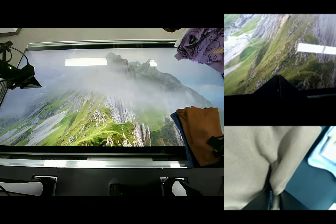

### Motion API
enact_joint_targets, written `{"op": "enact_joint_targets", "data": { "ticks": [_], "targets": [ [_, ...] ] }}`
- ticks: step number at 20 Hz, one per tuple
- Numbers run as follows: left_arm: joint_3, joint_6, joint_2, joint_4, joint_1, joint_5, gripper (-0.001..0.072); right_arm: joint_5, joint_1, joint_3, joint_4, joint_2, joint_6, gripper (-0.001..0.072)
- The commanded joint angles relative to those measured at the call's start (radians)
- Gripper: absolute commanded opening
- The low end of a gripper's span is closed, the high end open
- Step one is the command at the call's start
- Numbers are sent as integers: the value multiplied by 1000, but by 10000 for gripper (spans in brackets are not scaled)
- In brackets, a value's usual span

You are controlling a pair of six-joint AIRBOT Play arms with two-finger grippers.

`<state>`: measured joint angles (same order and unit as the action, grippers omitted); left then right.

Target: Fold the clothes and pants, and hang the long-sleeved shirts on hangers.

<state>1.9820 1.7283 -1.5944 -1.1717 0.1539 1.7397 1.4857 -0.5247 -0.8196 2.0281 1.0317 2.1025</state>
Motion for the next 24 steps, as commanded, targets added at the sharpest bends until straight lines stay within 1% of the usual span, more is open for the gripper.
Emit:
{"op": "enact_joint_targets", "data": {
  "ticks": [1,2,3,4,5,6,7,8,9,10,11,12,13,14,15,16,17,19,21,22,24],
  "targets": [
    [0,-5,0,0,0,-1,19,8,0,2,33,-1,-20,34],
    [0,-5,0,0,0,-1,19,9,0,2,35,-1,-20,34],
    [0,-5,0,0,0,-1,18,10,0,2,37,-1,-25,55],
    [0,-5,0,0,0,-1,19,12,0,2,49,-1,-34,203],
    [0,-5,0,0,0,-1,19,12,0,1,66,-1,-43,416],
    [0,-5,0,0,0,-1,19,12,0,-6,79,-1,-47,578],
    [0,-5,0,0,0,-1,18,3,0,-27,72,-1,-46,587],
    [0,-4,0,0,0,-2,18,-16,0,-56,48,-1,-46,540],
    [0,-4,0,0,0,-2,19,-48,1,-93,-2,-1,-56,452],
    [0,-4,1,0,0,-2,19,-101,1,-138,-90,-1,-87,352],
    [0,-4,3,0,0,-2,18,-169,1,-182,-216,-1,-143,290],
    [0,-5,9,-1,0,-4,18,-233,1,-216,-352,-1,-199,249],
    [0,-11,18,0,3,-14,18,-302,1,-238,-514,-1,-272,181],
    [1,-26,33,-1,5,-26,18,-359,11,-249,-698,-1,-369,120],
    [1,-31,52,-2,8,-38,18,-396,47,-250,-826,0,-460,111],
    [0,-32,76,-13,14,-48,18,-415,108,-250,-882,0,-528,96],
    [0,-47,98,-18,17,-54,18,-434,198,-250,-886,0,-569,33],
    [0,-91,146,-35,19,-54,18,-477,410,-250,-843,0,-618,35],
    [-5,-91,190,-101,18,-62,18,-513,638,-250,-739,6,-598,35],
    [-30,-101,224,-137,17,-80,17,-520,738,-249,-690,14,-564,35],
    [-163,-158,321,-181,13,-130,17,-519,914,-248,-611,42,-502,34]
  ]
}}
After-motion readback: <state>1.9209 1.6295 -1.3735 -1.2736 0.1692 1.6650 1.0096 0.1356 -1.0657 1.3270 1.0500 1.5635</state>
